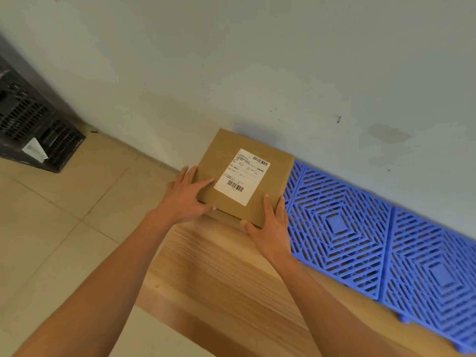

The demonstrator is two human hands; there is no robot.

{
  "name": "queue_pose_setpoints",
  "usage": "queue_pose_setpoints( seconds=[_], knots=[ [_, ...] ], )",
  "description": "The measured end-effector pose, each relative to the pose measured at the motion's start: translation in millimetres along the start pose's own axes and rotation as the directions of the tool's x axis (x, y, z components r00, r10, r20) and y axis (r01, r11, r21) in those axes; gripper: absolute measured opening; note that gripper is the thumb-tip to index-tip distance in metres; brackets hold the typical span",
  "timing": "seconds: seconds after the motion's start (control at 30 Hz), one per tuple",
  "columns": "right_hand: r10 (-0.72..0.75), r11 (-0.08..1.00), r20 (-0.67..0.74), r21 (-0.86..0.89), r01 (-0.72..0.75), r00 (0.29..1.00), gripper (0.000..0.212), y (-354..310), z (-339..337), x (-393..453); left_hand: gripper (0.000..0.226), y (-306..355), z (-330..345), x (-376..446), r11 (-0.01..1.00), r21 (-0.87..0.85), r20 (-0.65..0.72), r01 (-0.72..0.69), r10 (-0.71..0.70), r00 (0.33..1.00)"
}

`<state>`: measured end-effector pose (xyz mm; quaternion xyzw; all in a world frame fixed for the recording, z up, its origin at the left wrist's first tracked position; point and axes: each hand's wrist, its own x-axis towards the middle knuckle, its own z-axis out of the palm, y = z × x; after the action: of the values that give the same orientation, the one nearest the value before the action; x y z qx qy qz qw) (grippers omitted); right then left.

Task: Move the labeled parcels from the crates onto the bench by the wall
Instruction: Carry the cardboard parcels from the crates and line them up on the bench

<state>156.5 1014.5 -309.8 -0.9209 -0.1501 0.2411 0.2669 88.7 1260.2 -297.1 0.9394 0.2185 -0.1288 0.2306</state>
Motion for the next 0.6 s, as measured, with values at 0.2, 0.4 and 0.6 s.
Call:
queue_pose_setpoints(
  seconds=[0.2,0.4,0.6],
  knots=[
    [-0.028,0.993,-0.068,0.115,0.036,0.997,0.061,35,-39,-14,0.046,57,-6,-8,0.991,0.08,-0.185,-0.108,0.121,0.975],
    [0.073,0.995,-0.133,0.083,-0.063,0.988,0.046,108,-107,-66,0.044,201,19,-26,0.93,0.112,-0.064,-0.351,0.36,0.931],
    [0.189,0.975,-0.319,0.172,-0.139,0.929,0.041,229,-188,-168,0.043,363,83,-78,0.789,0.175,0.011,-0.59,0.597,0.802]
  ],
)
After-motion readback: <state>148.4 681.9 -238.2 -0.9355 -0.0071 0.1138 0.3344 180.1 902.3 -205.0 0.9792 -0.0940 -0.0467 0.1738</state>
